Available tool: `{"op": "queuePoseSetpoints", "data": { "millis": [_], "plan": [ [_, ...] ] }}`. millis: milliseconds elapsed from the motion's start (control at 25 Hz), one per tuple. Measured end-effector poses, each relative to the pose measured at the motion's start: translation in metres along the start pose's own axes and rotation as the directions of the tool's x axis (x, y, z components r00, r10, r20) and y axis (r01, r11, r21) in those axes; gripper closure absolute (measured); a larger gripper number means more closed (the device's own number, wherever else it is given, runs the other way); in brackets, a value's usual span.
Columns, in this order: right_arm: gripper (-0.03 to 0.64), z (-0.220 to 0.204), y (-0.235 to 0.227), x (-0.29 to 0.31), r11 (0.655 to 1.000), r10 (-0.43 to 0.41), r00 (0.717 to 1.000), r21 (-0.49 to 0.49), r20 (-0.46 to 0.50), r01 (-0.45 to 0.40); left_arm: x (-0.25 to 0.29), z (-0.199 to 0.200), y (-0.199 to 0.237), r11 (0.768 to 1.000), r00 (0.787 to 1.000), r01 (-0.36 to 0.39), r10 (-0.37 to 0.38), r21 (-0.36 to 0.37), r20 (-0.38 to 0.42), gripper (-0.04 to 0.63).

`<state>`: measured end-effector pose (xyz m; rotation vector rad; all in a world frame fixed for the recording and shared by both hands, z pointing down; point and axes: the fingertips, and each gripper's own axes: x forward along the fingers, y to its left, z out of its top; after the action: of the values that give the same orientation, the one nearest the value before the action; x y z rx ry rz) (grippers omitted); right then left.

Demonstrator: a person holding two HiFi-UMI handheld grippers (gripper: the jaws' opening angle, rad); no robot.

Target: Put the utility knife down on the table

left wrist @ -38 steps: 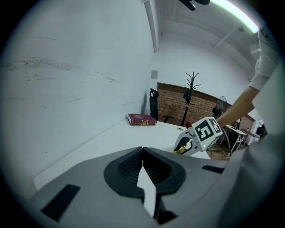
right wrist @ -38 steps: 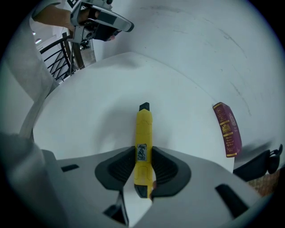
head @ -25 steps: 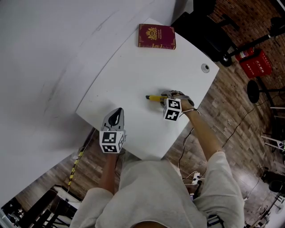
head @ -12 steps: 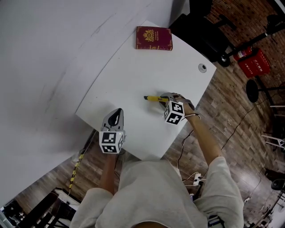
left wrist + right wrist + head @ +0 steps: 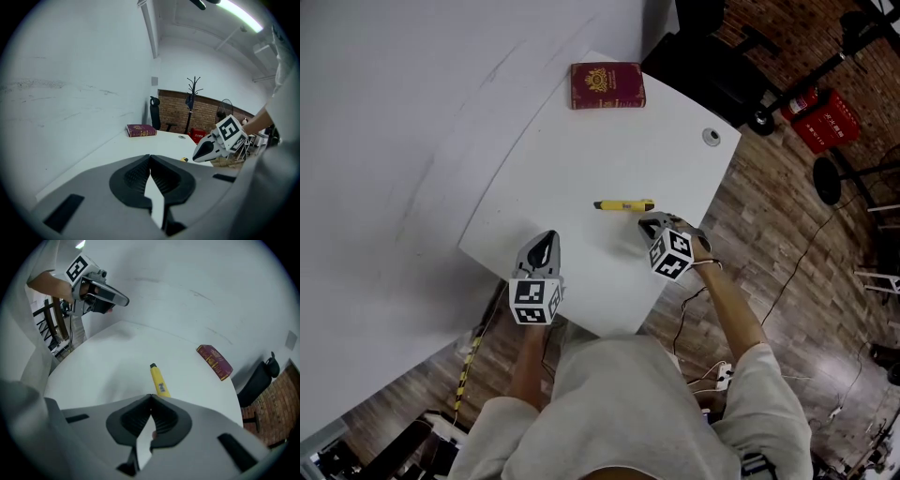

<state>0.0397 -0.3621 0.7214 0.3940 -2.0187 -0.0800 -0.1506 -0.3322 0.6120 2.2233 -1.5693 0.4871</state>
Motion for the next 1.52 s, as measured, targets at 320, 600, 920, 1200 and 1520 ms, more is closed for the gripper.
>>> {"op": "queuePoseSetpoints", "data": {
  "millis": [320,600,920,1200,1520],
  "plan": [
    [0.618,-0.008,0.014,-0.04,0.97,-0.069,0.992,0.239,0.11,0.041,-0.012,0.003,-0.024,1.0,1.0,0.019,-0.019,0.024,0.015,0.589],
    [0.618,-0.005,0.014,-0.081,0.893,-0.2,0.955,0.443,0.22,0.085,-0.022,0.014,-0.041,0.998,0.998,0.034,-0.037,0.053,0.046,0.589],
    [0.618,0.0,0.001,-0.139,0.768,-0.39,0.87,0.627,0.301,0.128,-0.037,0.041,-0.059,0.996,0.994,0.038,-0.045,0.077,0.097,0.589],
    [0.618,0.008,-0.018,-0.183,0.699,-0.528,0.777,0.695,0.342,0.169,-0.043,0.065,-0.066,0.995,0.986,0.029,-0.044,0.098,0.158,0.589],
    [0.618,0.026,-0.032,-0.219,0.706,-0.588,0.711,0.674,0.386,0.218,-0.057,0.099,-0.07,0.992,0.972,0.005,-0.035,0.127,0.232,0.589]
  ]
}}
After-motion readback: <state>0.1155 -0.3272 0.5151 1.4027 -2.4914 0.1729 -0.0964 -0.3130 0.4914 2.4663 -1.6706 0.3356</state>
